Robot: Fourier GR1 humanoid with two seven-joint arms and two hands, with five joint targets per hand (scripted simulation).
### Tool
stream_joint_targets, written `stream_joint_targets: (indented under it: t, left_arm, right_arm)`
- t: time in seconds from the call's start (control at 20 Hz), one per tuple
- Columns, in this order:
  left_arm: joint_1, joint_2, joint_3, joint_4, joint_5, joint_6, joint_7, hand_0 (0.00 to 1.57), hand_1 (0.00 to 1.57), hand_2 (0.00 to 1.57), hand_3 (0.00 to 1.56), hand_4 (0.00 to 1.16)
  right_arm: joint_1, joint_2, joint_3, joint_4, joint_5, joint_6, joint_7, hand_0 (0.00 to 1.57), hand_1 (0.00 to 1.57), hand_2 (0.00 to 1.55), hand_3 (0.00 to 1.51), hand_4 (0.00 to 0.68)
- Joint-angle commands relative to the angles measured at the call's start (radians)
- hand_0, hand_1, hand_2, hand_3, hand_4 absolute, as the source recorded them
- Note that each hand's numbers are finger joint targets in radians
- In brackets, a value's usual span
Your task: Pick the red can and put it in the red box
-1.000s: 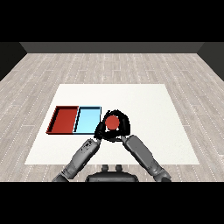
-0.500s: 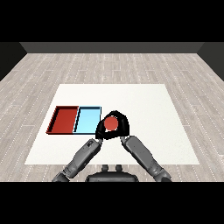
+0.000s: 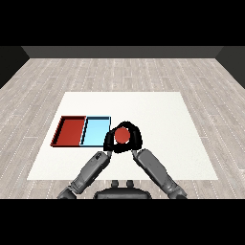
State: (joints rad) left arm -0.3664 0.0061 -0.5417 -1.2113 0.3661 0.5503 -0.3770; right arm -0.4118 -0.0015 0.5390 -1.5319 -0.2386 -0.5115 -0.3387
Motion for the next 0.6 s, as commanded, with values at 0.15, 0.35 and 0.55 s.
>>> stream_joint_targets:
  t: [0.15,0.35,0.55]
  left_arm:
    - [-0.016,-0.006,0.012,-0.021,0.030,0.016,-0.108,1.57,1.57,1.57,1.51,1.15]
    - [-0.016,-0.006,0.007,-0.017,0.036,0.018,-0.117,1.57,1.57,1.57,1.51,1.15]
    - [-0.047,-0.005,0.092,0.074,0.027,-0.050,-0.140,1.57,1.57,1.57,1.51,1.14]
  right_arm:
    - [0.024,-0.019,0.036,-0.022,0.033,-0.026,0.098,0.92,0.92,0.93,0.53,0.000]
    - [-0.022,0.001,0.009,0.041,0.057,-0.015,0.112,0.00,0.00,0.00,0.00,0.000]
    - [0.017,0.001,0.007,0.043,0.060,0.020,0.100,0.00,0.00,0.00,0.00,0.000]
